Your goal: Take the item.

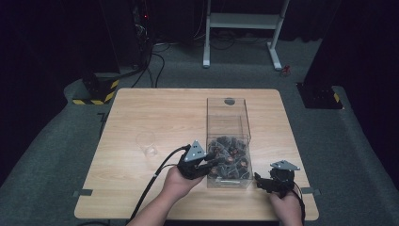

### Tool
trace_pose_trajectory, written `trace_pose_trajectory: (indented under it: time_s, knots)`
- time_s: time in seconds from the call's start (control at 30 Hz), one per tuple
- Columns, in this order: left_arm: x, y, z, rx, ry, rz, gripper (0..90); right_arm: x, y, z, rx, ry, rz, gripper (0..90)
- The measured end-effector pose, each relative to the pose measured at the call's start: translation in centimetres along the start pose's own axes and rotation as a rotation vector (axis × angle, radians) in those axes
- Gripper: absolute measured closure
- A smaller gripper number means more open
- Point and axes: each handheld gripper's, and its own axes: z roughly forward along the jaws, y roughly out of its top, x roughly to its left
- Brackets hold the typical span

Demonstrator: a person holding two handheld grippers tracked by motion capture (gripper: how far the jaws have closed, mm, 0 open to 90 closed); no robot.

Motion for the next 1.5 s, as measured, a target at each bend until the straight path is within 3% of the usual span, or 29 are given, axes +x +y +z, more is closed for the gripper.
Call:
trace_pose_trajectory:
  time_s: [0.33,0.77,0.87,1.3,1.37,1.4,1.5]
  knots:
    - [0.0,-0.1,0.3,0.009,0.010,0.007,71.2,0.0,0.0,0.0,0.001,0.001,0.003,8.0]
    - [-0.2,-0.3,0.5,0.014,0.044,0.024,85.8,0.0,0.0,0.0,0.000,0.000,0.000,8.0]
    - [-0.1,-0.5,0.4,0.008,0.047,0.022,89.6,0.0,0.0,0.0,0.000,0.000,0.000,8.0]
    - [0.2,-0.5,-0.3,-0.045,0.033,-0.014,89.9,0.0,0.0,0.0,0.000,0.000,0.001,8.0]
    - [0.3,-0.5,-0.5,-0.037,0.033,0.003,89.9,0.0,0.0,0.0,0.000,0.000,0.000,8.0]
    - [0.2,-0.5,-0.5,-0.057,0.031,-0.015,90.0,0.0,0.0,0.0,0.000,-0.001,0.000,8.0]
    - [0.2,-0.4,-0.6,-0.068,0.027,-0.019,90.0,0.0,0.0,0.0,0.000,-0.001,0.001,8.0]
